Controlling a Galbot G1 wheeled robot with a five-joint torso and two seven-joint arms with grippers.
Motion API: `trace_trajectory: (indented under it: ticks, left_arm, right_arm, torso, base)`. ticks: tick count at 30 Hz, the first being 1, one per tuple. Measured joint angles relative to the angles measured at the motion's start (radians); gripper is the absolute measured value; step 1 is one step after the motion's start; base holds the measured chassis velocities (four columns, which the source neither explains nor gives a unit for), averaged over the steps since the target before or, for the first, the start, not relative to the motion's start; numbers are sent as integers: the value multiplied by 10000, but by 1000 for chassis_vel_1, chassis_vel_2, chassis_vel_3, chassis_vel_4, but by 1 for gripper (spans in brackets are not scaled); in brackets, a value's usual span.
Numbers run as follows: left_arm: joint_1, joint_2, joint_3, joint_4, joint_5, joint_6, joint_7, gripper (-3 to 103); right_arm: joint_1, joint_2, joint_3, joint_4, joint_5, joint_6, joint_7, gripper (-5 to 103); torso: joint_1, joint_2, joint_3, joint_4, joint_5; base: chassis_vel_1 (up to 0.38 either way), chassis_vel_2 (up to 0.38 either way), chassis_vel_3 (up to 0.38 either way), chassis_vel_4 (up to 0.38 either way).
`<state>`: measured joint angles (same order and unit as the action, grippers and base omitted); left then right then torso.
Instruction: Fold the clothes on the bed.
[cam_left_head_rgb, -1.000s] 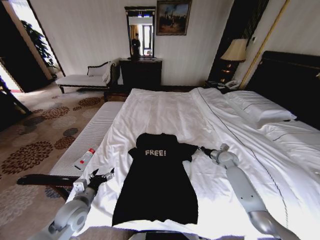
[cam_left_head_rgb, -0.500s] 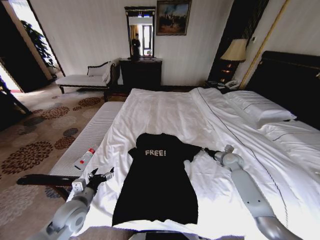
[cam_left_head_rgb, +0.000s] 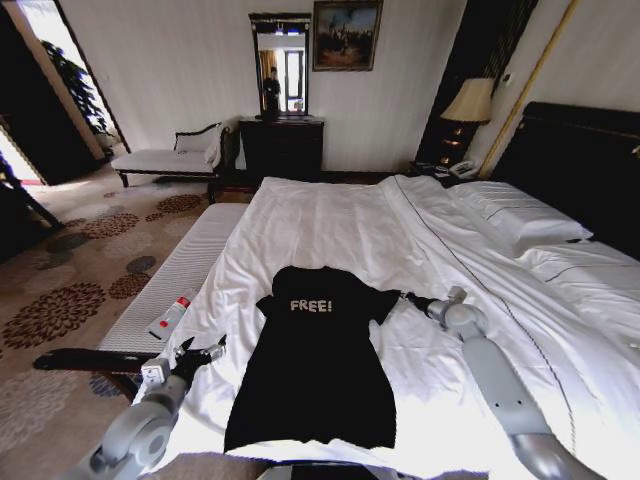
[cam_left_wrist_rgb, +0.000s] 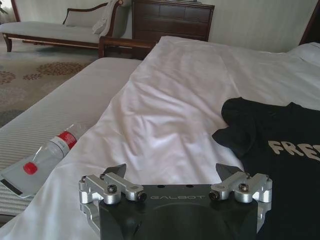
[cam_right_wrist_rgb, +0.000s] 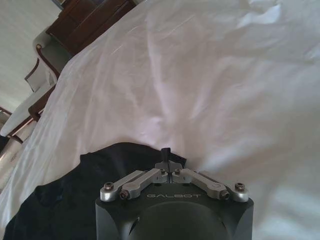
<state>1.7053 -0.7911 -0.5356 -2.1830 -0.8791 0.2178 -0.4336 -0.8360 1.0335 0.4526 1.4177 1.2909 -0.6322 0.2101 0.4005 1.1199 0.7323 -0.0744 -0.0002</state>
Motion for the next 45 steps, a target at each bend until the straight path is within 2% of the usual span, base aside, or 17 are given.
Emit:
trace_trajectory:
  ticks: [6, 17, 28, 38, 41, 42, 45]
  left_arm:
    - [263, -78, -162, -155, 84, 1, -32, 100]
    - [608, -329, -498, -221, 180, 2, 48, 100]
    - [733, -261, -668, -365, 156, 15, 46, 100]
    - [732, -447, -745, -413, 210, 45, 65, 100]
    - [377, -693, -578, -293, 217, 114, 60, 100]
    - [377, -693, -578, -293, 217, 114, 60, 100]
    - [331, -732, -375, -91, 350, 124, 235, 100]
  right_arm:
    - [350, 667, -878, 733, -91, 167, 42, 0]
    - [155, 1187, -1926, 1528, -331, 150, 240, 0]
    - [847, 1856, -2750, 97, -1322, 537, -96, 0]
    - [779, 2063, -3151, -74, -1691, 740, -497, 0]
    - [600, 1896, -3253, 119, -1804, 936, -678, 16]
    - [600, 1896, -3253, 119, -1804, 936, -678, 16]
    - [412, 1577, -3261, 548, -1856, 1062, -834, 27]
  torso:
    - [0, 0, 0, 3, -3]
    - [-1, 0, 0, 0, 0]
    - [0, 0, 0, 1, 0]
    - [-1, -1, 0, 3, 2]
    - [0, -1, 0, -2, 0]
    - [0, -1, 0, -2, 0]
    - [0, 0, 0, 3, 2]
  base:
    - [0, 0, 0, 0]
    - [0, 0, 0, 0]
    - [0, 0, 0, 0]
    - [0, 0, 0, 0]
    - [0, 0, 0, 0]
    - [0, 0, 0, 0]
    - [0, 0, 0, 0]
